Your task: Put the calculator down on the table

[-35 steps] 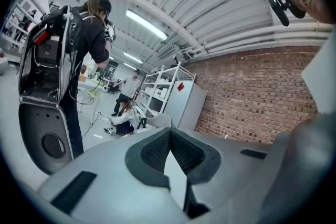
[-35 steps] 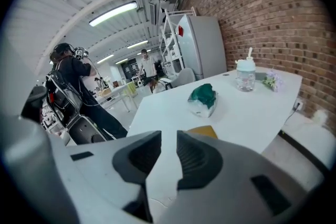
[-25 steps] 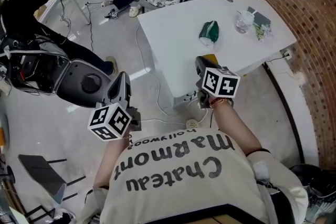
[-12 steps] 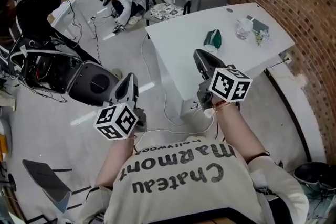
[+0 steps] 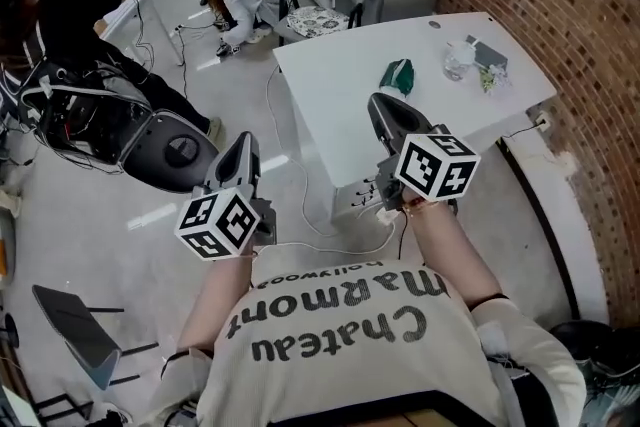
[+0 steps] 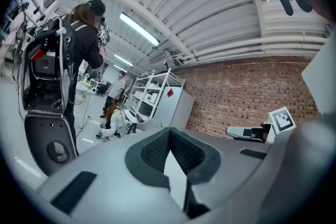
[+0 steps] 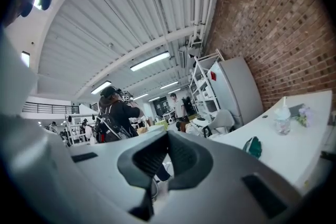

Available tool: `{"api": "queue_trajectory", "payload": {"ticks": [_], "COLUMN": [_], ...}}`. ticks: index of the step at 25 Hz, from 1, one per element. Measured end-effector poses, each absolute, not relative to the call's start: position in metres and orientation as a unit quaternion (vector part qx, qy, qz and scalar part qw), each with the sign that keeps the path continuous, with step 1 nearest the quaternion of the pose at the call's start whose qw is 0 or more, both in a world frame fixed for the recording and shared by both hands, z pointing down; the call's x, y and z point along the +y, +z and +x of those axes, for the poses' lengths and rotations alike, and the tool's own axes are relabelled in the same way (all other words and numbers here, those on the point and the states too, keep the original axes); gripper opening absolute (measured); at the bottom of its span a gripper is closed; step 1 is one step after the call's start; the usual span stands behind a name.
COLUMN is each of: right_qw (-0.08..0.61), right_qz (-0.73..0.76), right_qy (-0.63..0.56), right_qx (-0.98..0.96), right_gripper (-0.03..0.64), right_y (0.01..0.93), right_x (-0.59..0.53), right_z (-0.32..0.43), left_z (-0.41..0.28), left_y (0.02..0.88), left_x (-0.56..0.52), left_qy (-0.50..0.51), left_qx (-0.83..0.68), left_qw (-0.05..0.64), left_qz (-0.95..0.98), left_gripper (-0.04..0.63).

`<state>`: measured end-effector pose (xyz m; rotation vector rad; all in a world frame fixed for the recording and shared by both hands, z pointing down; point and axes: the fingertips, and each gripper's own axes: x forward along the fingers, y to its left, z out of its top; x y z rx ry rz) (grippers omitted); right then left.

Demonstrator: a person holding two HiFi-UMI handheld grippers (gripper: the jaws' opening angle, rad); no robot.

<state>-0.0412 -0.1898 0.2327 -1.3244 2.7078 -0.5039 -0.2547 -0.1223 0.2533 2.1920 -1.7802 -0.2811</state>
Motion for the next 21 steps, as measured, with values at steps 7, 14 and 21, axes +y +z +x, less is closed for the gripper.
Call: {"api": "queue_trajectory", "payload": {"ticks": [7, 14, 21], "right_qw": [0.021, -0.003, 0.005], "right_qz": [-0.413, -0.409, -0.410], "right_qy": [-0.143, -0.151, -0.156], "right_qx": [0.899, 0.900, 0.899], "right_gripper": [0.003, 0.003, 0.005], "right_y": [0.243, 0.248, 0.239], "right_x": [-0.171, -0.177, -0.204], "right_z": [-0.023, 0.003, 0.030], "left_z": [-0.237, -0.208, -0.183], "left_y": [0.276, 0.271, 0.252], "left_x": [-0.099, -0.105, -0.127], "left_qy": [-0.119, -0.111, -0.111], "left_qx": [-0.639, -0.644, -0.644], "left_qw": [0.163, 0.173, 0.166], "left_qz": [0.742, 0.736, 0.739], "left_gripper": [0.003, 0.003, 0.003]}}
